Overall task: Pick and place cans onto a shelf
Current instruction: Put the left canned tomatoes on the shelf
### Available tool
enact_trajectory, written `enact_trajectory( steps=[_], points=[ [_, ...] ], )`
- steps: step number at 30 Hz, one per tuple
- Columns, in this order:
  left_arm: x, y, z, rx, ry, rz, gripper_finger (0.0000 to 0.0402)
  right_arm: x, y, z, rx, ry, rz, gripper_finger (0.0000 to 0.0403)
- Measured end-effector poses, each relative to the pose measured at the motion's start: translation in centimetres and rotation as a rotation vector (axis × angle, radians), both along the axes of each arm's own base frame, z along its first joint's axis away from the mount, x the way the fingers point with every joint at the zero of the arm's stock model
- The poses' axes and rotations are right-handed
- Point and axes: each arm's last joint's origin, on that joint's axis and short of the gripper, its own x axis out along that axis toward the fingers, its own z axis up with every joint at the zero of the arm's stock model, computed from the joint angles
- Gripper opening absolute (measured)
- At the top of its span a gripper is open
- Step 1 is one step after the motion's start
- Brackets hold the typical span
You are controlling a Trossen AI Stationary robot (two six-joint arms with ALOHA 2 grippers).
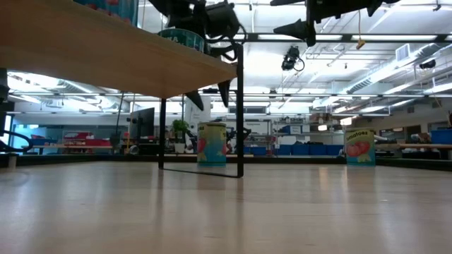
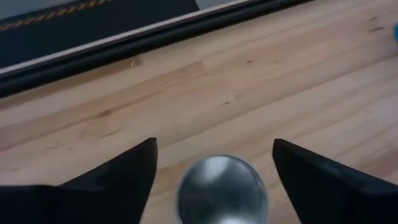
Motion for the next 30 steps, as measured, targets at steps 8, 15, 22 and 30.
enact_trajectory(
  steps=[8, 15, 22, 30],
  points=[
    [-0.1, -0.6, -0.1, -0.021, 0.005, 0.020, 0.0283, 0.0, -0.1, 0.0, -0.007, 0.006, -0.016, 0.0351],
    [-0.2, 0.4, -0.3, -0.081, -0.018, 0.018, 0.0348, -0.1, -0.2, -0.1, -0.010, 0.012, -0.068, 0.0351],
    [1.0, -1.0, -1.6, -0.112, -0.020, 0.003, 0.0359, -0.1, -0.4, -0.1, -0.012, 0.015, -0.108, 0.0351],
    [1.3, -1.5, -3.2, -0.107, 0.052, 0.011, 0.0360, -0.1, -0.4, -0.2, 0.002, 0.023, -0.111, 0.0351]
  ],
)
